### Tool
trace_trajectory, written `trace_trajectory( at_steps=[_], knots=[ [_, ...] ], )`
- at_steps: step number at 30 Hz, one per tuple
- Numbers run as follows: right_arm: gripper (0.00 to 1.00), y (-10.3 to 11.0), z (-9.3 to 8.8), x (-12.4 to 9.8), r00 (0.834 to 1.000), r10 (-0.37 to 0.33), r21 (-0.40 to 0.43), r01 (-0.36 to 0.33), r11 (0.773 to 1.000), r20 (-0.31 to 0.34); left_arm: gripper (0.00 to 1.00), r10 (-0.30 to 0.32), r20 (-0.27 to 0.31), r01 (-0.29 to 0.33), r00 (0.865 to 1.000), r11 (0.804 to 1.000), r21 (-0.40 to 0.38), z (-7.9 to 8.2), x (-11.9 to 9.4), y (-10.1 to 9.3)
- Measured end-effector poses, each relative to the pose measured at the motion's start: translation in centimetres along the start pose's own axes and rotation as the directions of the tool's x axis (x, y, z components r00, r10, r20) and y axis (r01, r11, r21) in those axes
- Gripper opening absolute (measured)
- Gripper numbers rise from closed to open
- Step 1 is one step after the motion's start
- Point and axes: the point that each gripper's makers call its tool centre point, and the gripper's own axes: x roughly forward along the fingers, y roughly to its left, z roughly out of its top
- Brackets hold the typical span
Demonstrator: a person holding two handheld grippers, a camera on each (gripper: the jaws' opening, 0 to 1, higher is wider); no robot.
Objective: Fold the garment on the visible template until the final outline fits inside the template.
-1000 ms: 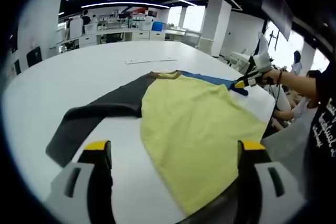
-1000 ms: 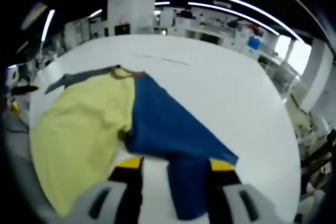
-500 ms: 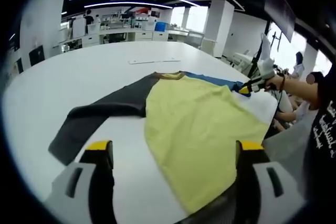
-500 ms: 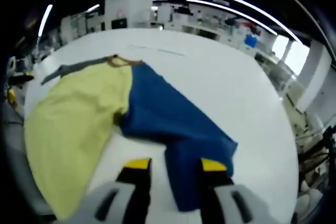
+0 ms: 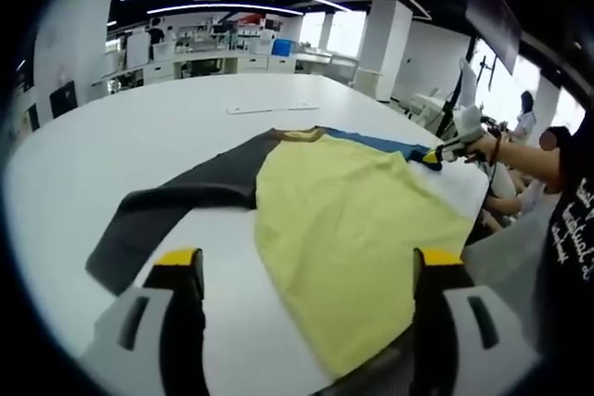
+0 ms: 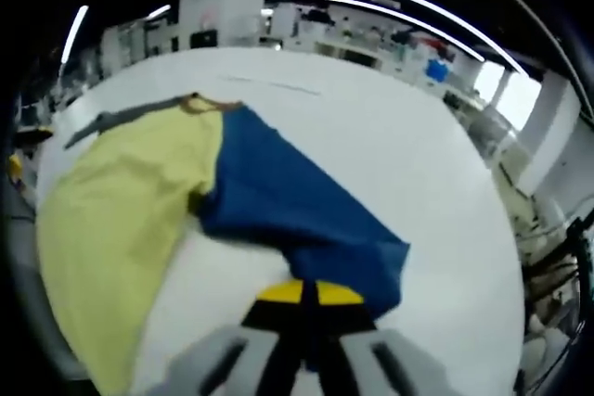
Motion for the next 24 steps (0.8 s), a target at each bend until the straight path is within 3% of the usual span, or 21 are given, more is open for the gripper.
trace_trajectory(
  at_steps=[5, 11, 19, 24],
  knots=[
    [0.00, -1.1, 1.1, -1.3, 0.999, -0.029, 0.065, 0.026, 0.998, 0.043, 0.91, 0.007, 0.003, -0.007, 1.000, 1.000, -0.001, 0.2, 0.2, 0.1],
    [0.00, -4.5, 1.6, -2.5, 0.991, -0.109, 0.140, 0.098, 0.985, 0.073, 0.92, 0.012, -0.001, -0.012, 1.000, 1.000, 0.003, 0.1, 0.3, 0.2],
    [0.00, -7.2, 0.7, -3.8, 0.983, -0.166, 0.270, 0.141, 0.952, 0.072, 0.93, 0.008, 0.002, -0.008, 1.000, 1.000, 0.008, 0.3, 0.3, 0.2],
    [0.00, -10.0, 0.0, -3.9, 0.977, -0.206, 0.325, 0.176, 0.929, 0.058, 0.93, 0.009, -0.001, -0.009, 1.000, 1.000, 0.015, 0.3, 0.3, 0.2]
  ],
)
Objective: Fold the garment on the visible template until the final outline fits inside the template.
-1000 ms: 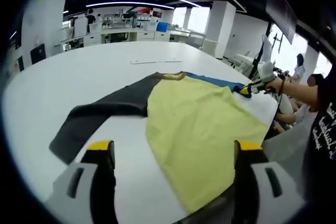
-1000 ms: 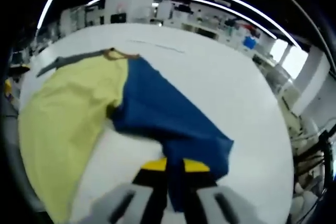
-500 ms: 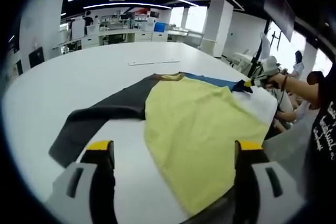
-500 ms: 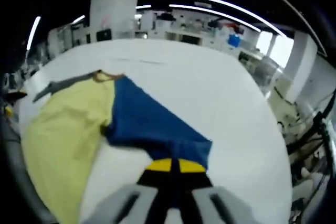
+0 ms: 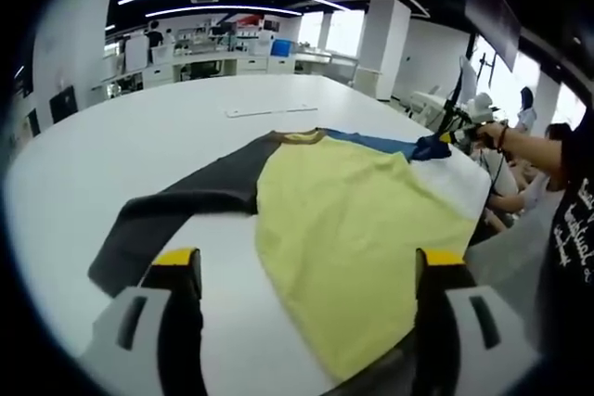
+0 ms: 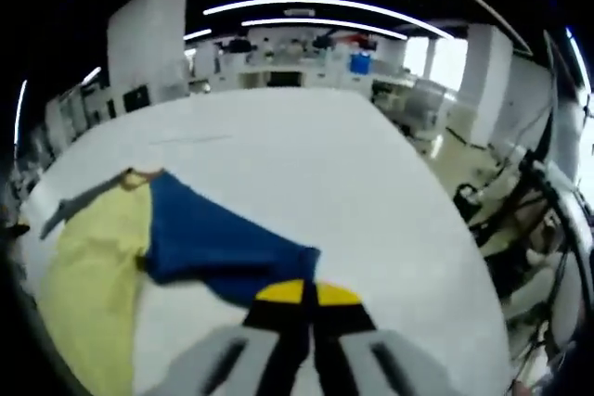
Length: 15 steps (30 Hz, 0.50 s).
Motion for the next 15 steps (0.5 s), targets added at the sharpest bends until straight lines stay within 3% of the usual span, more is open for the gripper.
trace_trajectory(
  at_steps=[5, 15],
  knots=[
    [0.00, -2.4, -0.3, 0.3, 0.999, -0.034, 0.031, 0.034, 0.999, -0.022, 0.93, -0.006, -0.010, 0.006, 1.000, 1.000, 0.005, 0.0, 0.1, -0.3],
    [0.00, -4.7, -1.9, 0.7, 0.994, -0.071, 0.076, 0.077, 0.994, -0.079, 0.93, -0.020, -0.024, 0.020, 1.000, 1.000, 0.016, 0.0, 0.4, -0.6]
  ],
)
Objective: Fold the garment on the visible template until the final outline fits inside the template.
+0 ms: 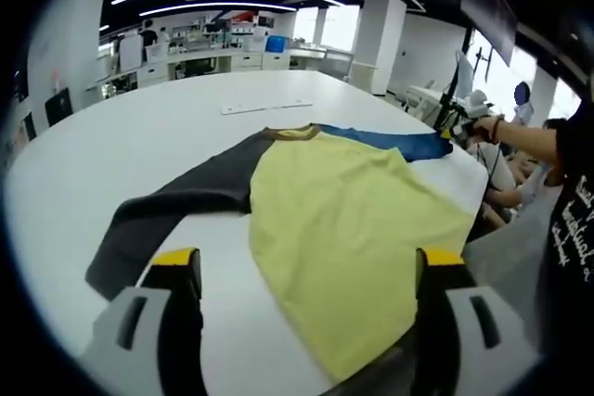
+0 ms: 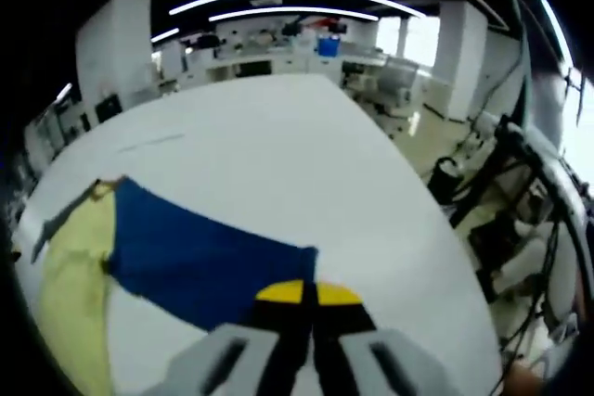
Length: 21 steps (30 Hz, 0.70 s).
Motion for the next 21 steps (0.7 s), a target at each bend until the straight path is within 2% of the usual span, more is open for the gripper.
trace_trajectory(
  at_steps=[4, 12, 14, 16, 18, 21],
  knots=[
    [0.00, -1.5, -0.1, 1.5, 1.000, 0.002, 0.000, -0.002, 1.000, -0.026, 0.94, -0.002, -0.007, 0.002, 1.000, 1.000, 0.006, 0.0, 0.1, -0.1],
    [0.00, -0.4, -1.3, 1.3, 0.999, -0.004, 0.021, 0.005, 1.000, -0.053, 0.94, -0.001, -0.017, 0.001, 1.000, 1.000, 0.013, -0.2, 0.2, -0.1],
    [0.01, -1.9, -1.2, 2.2, 0.998, -0.023, 0.022, 0.024, 0.999, -0.065, 0.94, -0.001, -0.017, 0.001, 1.000, 1.000, 0.011, -0.2, 0.1, -0.1],
    [0.01, -1.2, -1.4, 1.0, 0.998, -0.034, 0.023, 0.035, 0.999, -0.060, 0.94, 0.002, -0.018, -0.002, 1.000, 1.000, 0.012, -0.3, 0.1, -0.1],
    [0.04, -1.6, -1.3, 1.1, 0.999, -0.013, 0.051, 0.015, 0.999, -0.047, 0.94, 0.004, -0.018, -0.004, 1.000, 1.000, 0.010, -0.4, 0.0, 0.0],
    [0.15, -2.4, -1.4, 2.3, 0.998, 0.016, 0.069, -0.012, 0.998, -0.055, 0.94, 0.005, -0.022, -0.005, 1.000, 1.000, 0.006, -0.5, 0.0, 0.0]
  ],
)
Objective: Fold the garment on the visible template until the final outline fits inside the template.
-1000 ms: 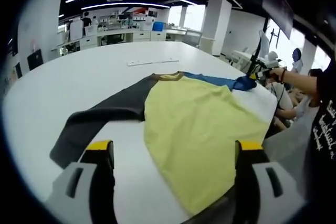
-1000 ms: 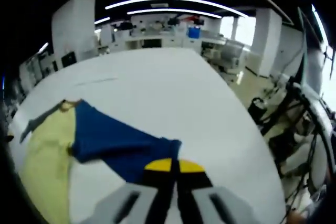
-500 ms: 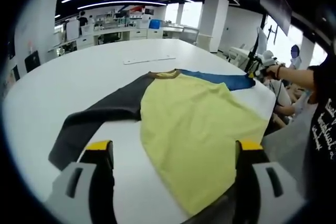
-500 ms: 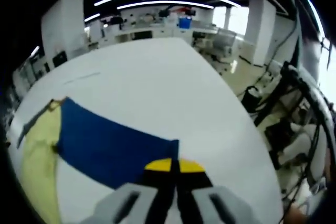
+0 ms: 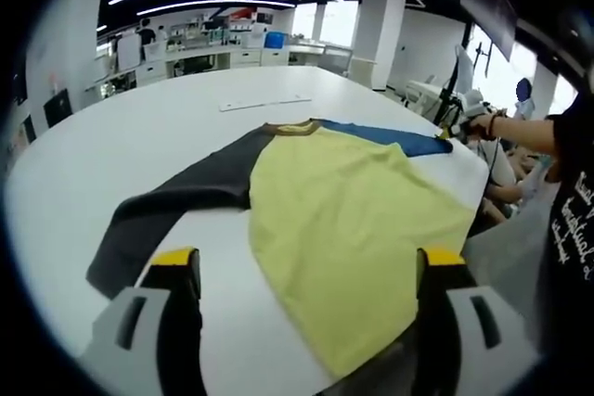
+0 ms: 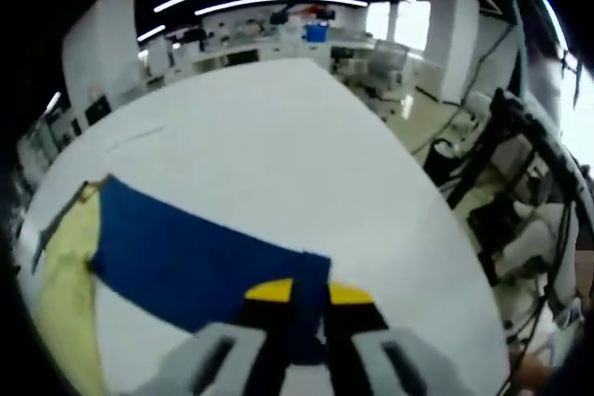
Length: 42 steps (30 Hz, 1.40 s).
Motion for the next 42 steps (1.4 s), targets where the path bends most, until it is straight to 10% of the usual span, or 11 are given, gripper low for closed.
trace_trajectory(
  at_steps=[4, 14, 25, 42],
  knots=[
    [0.22, 0.5, -1.2, -0.7, 0.999, -0.016, -0.050, 0.015, 0.999, -0.030, 0.93, -0.001, -0.001, 0.001, 1.000, 1.000, 0.002, 0.0, 0.0, -0.1],
    [0.03, -0.5, -3.0, -1.2, 0.997, -0.048, -0.004, 0.048, 0.999, -0.053, 0.93, 0.009, -0.010, -0.009, 1.000, 1.000, 0.009, -0.1, -0.3, 0.1],
    [0.00, -2.0, -1.6, 0.0, 0.998, -0.019, 0.008, 0.019, 1.000, -0.056, 0.95, 0.019, 0.009, -0.019, 1.000, 1.000, 0.001, 0.2, -0.6, 0.2],
    [0.00, 2.6, 0.4, -3.1, 0.999, 0.021, -0.030, -0.022, 0.999, -0.042, 0.97, 0.037, 0.033, -0.037, 0.999, 0.999, -0.001, 0.0, -1.9, 0.7]
  ],
)
